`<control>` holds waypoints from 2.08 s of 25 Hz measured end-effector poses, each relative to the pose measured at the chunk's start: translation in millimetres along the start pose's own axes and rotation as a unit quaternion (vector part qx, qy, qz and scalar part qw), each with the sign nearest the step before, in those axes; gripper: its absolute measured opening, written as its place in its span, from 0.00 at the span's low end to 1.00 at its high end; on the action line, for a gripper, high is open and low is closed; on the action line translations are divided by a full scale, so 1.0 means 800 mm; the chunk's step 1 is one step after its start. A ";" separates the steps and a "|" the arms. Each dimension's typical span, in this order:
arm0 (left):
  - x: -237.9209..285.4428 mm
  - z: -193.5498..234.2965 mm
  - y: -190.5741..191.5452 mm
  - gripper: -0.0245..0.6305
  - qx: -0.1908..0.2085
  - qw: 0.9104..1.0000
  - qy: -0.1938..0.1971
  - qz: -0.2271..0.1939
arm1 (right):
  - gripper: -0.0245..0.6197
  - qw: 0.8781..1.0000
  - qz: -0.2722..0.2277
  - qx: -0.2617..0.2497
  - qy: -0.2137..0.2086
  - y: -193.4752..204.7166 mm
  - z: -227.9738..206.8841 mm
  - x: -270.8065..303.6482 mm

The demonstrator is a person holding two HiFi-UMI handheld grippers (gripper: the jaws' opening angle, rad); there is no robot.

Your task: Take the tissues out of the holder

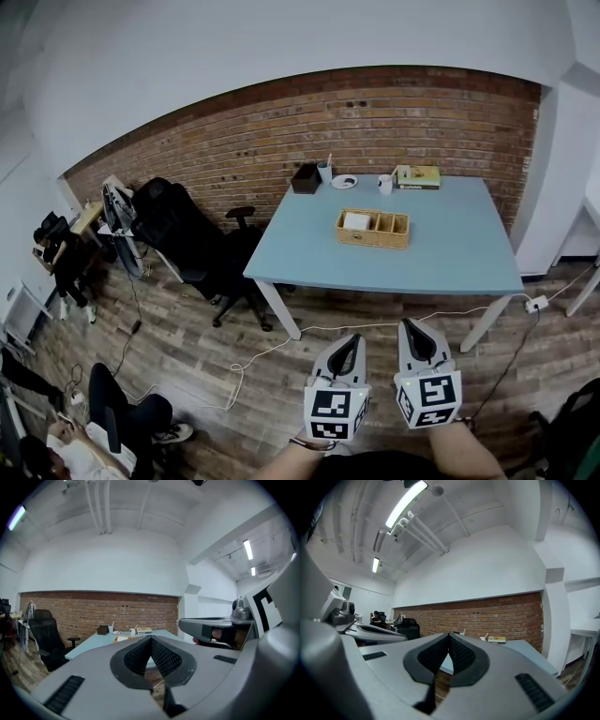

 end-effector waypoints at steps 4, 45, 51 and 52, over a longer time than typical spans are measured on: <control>-0.007 0.007 -0.003 0.04 -0.013 1.000 0.000 -0.012 | 0.04 1.000 0.003 -0.008 -0.004 -0.003 0.011 0.004; -0.008 0.164 0.039 0.04 -0.045 0.998 0.031 0.014 | 0.04 0.999 0.032 -0.014 0.014 0.033 0.131 0.108; 0.015 0.160 0.037 0.04 -0.040 0.998 0.036 0.014 | 0.04 1.000 0.026 -0.003 0.015 0.036 0.113 0.125; 0.019 0.159 0.038 0.04 -0.038 0.998 0.037 0.016 | 0.04 1.000 0.025 -0.002 0.014 0.036 0.111 0.129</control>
Point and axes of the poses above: the fingertips, and each gripper's own axes: x forward along the fingers, z to its left, y out of its underside, the point moved 7 cm from there along -x, backward along the fingers, and after that the axes turned 14 degrees about -y, right-handed, at the moved point
